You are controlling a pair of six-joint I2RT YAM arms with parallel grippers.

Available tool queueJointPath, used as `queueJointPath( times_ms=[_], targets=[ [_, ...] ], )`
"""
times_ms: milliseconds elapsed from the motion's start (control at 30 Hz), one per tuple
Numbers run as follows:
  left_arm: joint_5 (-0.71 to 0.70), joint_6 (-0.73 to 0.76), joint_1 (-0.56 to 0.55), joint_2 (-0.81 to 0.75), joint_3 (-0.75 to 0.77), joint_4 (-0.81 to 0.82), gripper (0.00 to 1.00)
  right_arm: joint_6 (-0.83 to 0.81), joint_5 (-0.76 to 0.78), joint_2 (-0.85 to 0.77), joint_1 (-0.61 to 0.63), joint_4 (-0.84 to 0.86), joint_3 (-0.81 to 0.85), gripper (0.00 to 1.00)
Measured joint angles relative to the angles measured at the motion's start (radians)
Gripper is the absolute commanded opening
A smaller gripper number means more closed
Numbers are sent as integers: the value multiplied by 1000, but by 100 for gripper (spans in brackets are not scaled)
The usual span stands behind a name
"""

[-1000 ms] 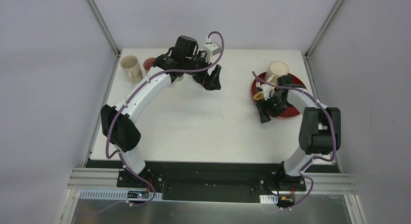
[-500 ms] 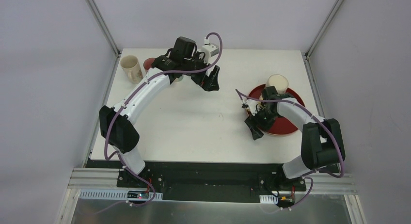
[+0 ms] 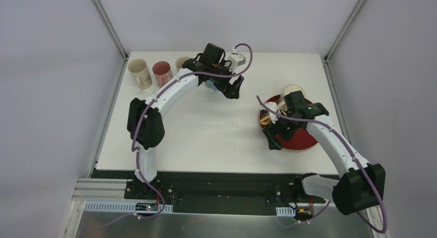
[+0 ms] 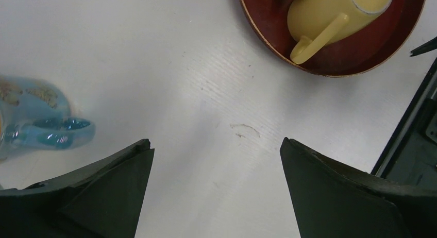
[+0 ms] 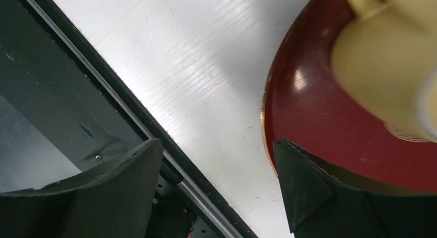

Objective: Turn the mug right side up
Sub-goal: Move the tray to the corner of the board, then turn over the cup on the tray.

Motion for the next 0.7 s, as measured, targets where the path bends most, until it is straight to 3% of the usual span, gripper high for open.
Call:
queueJointPath(
  times_ms=[300,700],
  targets=[
    [-30,106,-137,121,109,5,99,41,-8,-221,-147,4,119,99],
    [-49,237,-270,238,138,10,99,224,19,-482,-394,274,-81,99]
  ],
)
